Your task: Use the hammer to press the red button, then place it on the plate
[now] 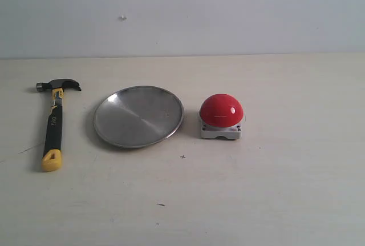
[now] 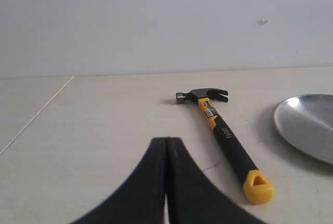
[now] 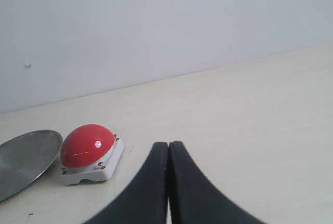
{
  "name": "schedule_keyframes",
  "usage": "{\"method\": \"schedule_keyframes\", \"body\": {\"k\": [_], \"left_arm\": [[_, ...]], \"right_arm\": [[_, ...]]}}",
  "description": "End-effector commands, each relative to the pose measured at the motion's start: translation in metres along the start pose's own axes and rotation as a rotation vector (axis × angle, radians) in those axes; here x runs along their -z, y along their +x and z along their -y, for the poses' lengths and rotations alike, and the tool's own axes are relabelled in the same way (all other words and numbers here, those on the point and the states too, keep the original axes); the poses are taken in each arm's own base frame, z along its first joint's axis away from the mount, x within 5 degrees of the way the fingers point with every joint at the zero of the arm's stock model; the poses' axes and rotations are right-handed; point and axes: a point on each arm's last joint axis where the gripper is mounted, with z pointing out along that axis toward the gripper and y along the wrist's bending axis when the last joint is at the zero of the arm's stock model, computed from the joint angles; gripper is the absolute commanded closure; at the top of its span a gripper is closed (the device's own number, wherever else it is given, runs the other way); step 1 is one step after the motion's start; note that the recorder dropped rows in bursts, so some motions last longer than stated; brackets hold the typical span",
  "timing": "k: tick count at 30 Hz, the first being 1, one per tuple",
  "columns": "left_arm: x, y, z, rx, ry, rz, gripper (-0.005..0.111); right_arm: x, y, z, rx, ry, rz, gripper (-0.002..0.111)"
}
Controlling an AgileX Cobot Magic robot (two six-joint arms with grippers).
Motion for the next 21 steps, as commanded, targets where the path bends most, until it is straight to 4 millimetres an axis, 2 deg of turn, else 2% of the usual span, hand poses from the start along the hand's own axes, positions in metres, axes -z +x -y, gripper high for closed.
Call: {"method": "schedule_keyframes", "body": {"k": [1, 2, 8, 12, 14, 17, 19, 21], "left_arm": [[0.001, -0.009, -0.001, 0.292, 0.007, 0.106, 0.107], [0.001, -0.009, -0.001, 0.41, 0.015, 0.113, 0.107], [0.003, -0.021, -0.004, 0.668, 0.035, 0.25, 0.107], [0.011, -0.04, -0.013, 0.87, 0.068, 0.505, 0.107], [0.015, -0.048, -0.017, 0.88, 0.073, 0.619, 0.107], [0.02, -0.079, -0.02, 0.837, 0.081, 0.681, 0.107], [0.016, -0.1, -0.02, 0.777, 0.072, 0.649, 0.107], [0.002, -0.12, -0.02, 0.714, 0.046, 0.555, 0.107]], "right_arm": [[0.0, 0.001, 0.001, 0.002, 0.005, 0.002, 0.108], [0.0, 0.001, 0.001, 0.002, 0.005, 0.002, 0.108], [0.0, 0.001, 0.001, 0.002, 0.005, 0.002, 0.108], [0.0, 0.001, 0.001, 0.002, 0.005, 0.002, 0.108], [0.0, 0.001, 0.001, 0.002, 0.004, 0.006, 0.108], [0.0, 0.001, 0.001, 0.002, 0.004, 0.006, 0.108], [0.0, 0.001, 0.001, 0.002, 0.004, 0.006, 0.108], [0.0, 0.001, 0.001, 0.002, 0.004, 0.006, 0.108]]}}
